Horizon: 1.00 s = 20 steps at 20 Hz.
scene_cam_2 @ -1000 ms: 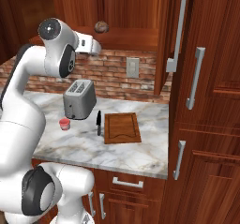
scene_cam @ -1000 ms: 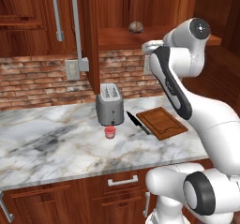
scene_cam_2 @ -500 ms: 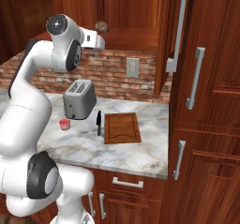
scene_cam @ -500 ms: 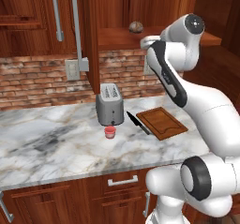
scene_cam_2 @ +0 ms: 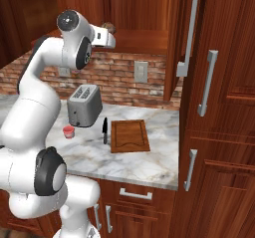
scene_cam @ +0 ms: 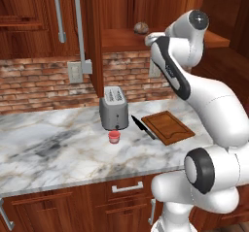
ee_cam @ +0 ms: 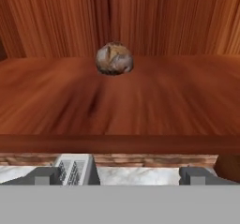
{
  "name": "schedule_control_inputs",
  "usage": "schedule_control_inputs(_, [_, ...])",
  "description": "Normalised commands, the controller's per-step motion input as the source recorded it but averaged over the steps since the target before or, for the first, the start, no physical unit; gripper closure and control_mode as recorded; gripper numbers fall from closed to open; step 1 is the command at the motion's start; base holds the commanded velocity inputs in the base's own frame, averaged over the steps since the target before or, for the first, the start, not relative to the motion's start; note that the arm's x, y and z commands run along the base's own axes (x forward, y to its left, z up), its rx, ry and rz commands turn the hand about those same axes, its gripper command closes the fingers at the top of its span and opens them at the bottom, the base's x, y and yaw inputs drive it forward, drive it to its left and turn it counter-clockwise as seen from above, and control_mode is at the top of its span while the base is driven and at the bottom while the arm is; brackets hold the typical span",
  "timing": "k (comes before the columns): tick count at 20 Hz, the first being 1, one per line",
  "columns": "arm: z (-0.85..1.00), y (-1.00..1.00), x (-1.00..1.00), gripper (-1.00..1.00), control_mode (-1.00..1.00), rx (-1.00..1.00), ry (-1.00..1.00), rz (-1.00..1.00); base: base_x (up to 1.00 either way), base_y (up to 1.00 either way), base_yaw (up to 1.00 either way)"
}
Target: Pick the bread, place it on the cutting board, pick the jam, place it on the counter, and close the cabinet.
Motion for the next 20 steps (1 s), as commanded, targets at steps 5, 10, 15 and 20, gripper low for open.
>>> schedule_control_inputs(5, [0.00, -0.02, 0.31, -1.00, -1.00, 0.00, 0.00, 0.00, 0.00, 0.00, 0.00])
schedule_control_inputs(10, [0.00, 0.00, 0.42, -1.00, -1.00, 0.00, 0.00, 0.00, 0.00, 0.00, 0.00])
schedule_control_inputs(15, [0.00, 0.00, 0.42, -1.00, -1.00, 0.00, 0.00, 0.00, 0.00, 0.00, 0.00])
schedule_control_inputs(20, [0.00, -0.02, 0.42, -1.00, -1.00, 0.00, 0.00, 0.00, 0.00, 0.00, 0.00])
